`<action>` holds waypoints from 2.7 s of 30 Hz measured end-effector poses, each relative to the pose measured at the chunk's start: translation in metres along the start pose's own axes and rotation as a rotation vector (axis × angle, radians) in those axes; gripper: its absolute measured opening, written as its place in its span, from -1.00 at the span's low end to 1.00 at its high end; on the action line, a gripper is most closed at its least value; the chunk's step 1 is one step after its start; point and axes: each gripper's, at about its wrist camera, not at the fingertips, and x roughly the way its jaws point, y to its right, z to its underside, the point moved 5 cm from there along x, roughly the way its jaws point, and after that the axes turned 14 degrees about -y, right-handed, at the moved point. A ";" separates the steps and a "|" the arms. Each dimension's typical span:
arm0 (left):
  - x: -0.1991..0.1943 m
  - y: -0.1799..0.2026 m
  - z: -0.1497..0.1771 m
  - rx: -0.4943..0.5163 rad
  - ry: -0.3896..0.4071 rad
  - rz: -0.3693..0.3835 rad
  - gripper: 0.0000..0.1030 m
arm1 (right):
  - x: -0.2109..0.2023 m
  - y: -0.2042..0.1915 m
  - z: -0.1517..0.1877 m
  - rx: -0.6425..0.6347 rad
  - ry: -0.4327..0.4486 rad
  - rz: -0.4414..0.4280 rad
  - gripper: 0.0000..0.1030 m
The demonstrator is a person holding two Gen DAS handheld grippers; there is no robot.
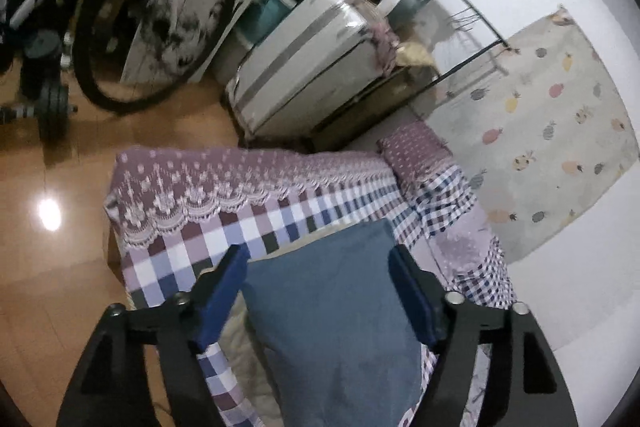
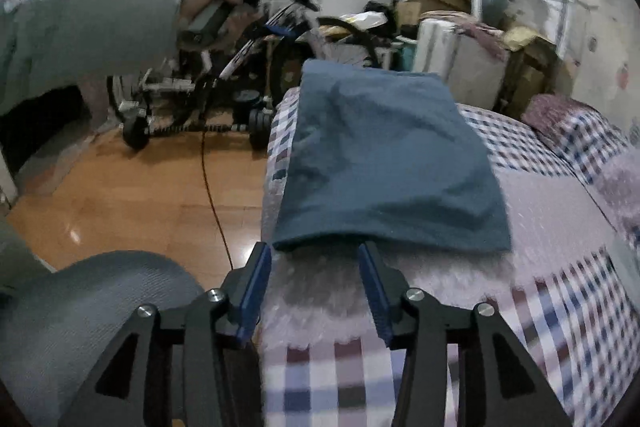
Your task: Fold clothes
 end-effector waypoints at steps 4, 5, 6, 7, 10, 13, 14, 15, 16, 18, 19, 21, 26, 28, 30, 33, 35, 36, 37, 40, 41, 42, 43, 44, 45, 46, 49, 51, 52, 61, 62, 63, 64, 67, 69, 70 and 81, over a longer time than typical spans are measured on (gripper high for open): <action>-0.025 0.043 0.019 0.136 0.027 0.007 0.66 | -0.062 0.008 0.021 0.105 0.106 0.070 -0.01; -0.031 0.055 0.024 0.172 0.033 0.009 0.67 | -0.082 0.012 0.027 0.141 0.140 0.085 -0.01; -0.036 0.067 0.031 0.207 0.037 0.014 0.67 | -0.101 0.015 0.033 0.177 0.172 0.100 0.01; -0.041 0.081 0.039 0.241 0.040 0.023 0.67 | -0.118 0.018 0.040 0.210 0.202 0.113 0.04; -0.055 0.130 0.067 0.341 0.068 0.078 0.68 | -0.174 0.029 0.063 0.319 0.300 0.158 0.23; -0.065 0.181 0.095 0.427 0.088 0.148 0.72 | -0.226 0.037 0.091 0.408 0.380 0.207 0.34; -0.066 0.199 0.106 0.452 0.089 0.173 0.73 | -0.242 0.039 0.099 0.432 0.402 0.222 0.39; -0.068 0.216 0.116 0.477 0.090 0.197 0.74 | -0.255 0.041 0.108 0.453 0.421 0.240 0.53; -0.070 0.234 0.128 0.500 0.090 0.222 0.78 | -0.269 0.042 0.116 0.473 0.440 0.259 0.64; -0.071 0.270 0.155 0.545 0.085 0.271 0.92 | -0.294 0.046 0.134 0.514 0.476 0.296 0.68; -0.071 0.287 0.169 0.566 0.076 0.295 0.99 | -0.306 0.048 0.143 0.536 0.493 0.315 0.76; -0.069 0.319 0.199 0.612 0.052 0.344 0.99 | -0.329 0.052 0.163 0.583 0.526 0.344 0.85; -0.056 0.391 0.284 0.721 -0.048 0.436 0.99 | -0.378 0.065 0.210 0.692 0.601 0.411 0.99; -0.048 0.416 0.318 0.747 -0.095 0.474 0.99 | -0.395 0.072 0.227 0.740 0.637 0.427 0.99; -0.037 0.439 0.354 0.780 -0.145 0.506 0.99 | -0.410 0.078 0.241 0.783 0.670 0.442 0.99; -0.019 0.468 0.396 0.841 -0.188 0.510 0.99 | -0.435 0.094 0.270 0.880 0.713 0.489 0.99; -0.001 0.485 0.423 0.887 -0.209 0.489 0.99 | -0.440 0.110 0.287 0.951 0.690 0.538 0.99; 0.009 0.491 0.435 0.909 -0.216 0.472 0.99 | -0.443 0.117 0.296 0.987 0.678 0.563 0.99; 0.020 0.497 0.447 0.931 -0.221 0.449 0.99 | -0.445 0.125 0.304 1.023 0.663 0.585 0.99; 0.057 0.509 0.477 0.982 -0.232 0.365 0.99 | -0.442 0.154 0.329 1.130 0.603 0.613 0.99; 0.069 0.511 0.486 0.993 -0.235 0.340 0.99 | -0.439 0.162 0.336 1.154 0.588 0.614 0.99; 0.082 0.513 0.495 0.998 -0.238 0.319 0.99 | -0.435 0.173 0.344 1.177 0.569 0.617 0.99; 0.095 0.514 0.502 1.001 -0.240 0.298 0.99 | -0.431 0.182 0.351 1.197 0.551 0.620 0.99; 0.109 0.514 0.509 1.003 -0.245 0.277 0.99 | -0.426 0.191 0.356 1.206 0.532 0.626 0.99; 0.123 0.514 0.515 1.004 -0.251 0.258 0.99 | -0.421 0.200 0.361 1.214 0.513 0.632 0.99; 0.139 0.514 0.520 1.006 -0.261 0.242 0.99 | -0.413 0.211 0.364 1.220 0.489 0.640 0.99; 0.188 0.510 0.531 1.007 -0.289 0.186 0.99 | -0.379 0.248 0.373 1.248 0.402 0.660 0.99; 0.221 0.506 0.537 1.007 -0.302 0.145 0.99 | -0.353 0.268 0.385 1.299 0.356 0.650 0.99; 0.236 0.504 0.540 1.005 -0.310 0.126 0.99 | -0.340 0.277 0.391 1.323 0.334 0.643 0.99; 0.350 0.473 0.563 0.961 -0.389 0.009 0.99 | -0.257 0.323 0.427 1.383 0.080 0.607 0.99; 0.359 0.469 0.566 0.955 -0.401 -0.001 0.99 | -0.250 0.325 0.428 1.379 0.055 0.609 0.99; 0.366 0.466 0.568 0.951 -0.410 -0.013 0.99 | -0.242 0.328 0.429 1.373 0.029 0.611 0.99; 0.373 0.462 0.571 0.951 -0.421 -0.024 0.99 | -0.235 0.329 0.430 1.364 0.001 0.613 0.99; 0.386 0.452 0.581 0.969 -0.447 -0.053 0.99 | -0.218 0.333 0.430 1.343 -0.056 0.613 0.99; 0.392 0.447 0.585 0.968 -0.476 -0.070 0.99 | -0.207 0.335 0.431 1.328 -0.086 0.610 0.99; 0.395 0.446 0.587 0.967 -0.488 -0.078 0.99 | -0.201 0.336 0.432 1.319 -0.109 0.614 0.99; 0.406 0.445 0.603 1.056 -0.469 -0.197 0.99 | -0.172 0.334 0.442 1.308 -0.226 0.619 0.99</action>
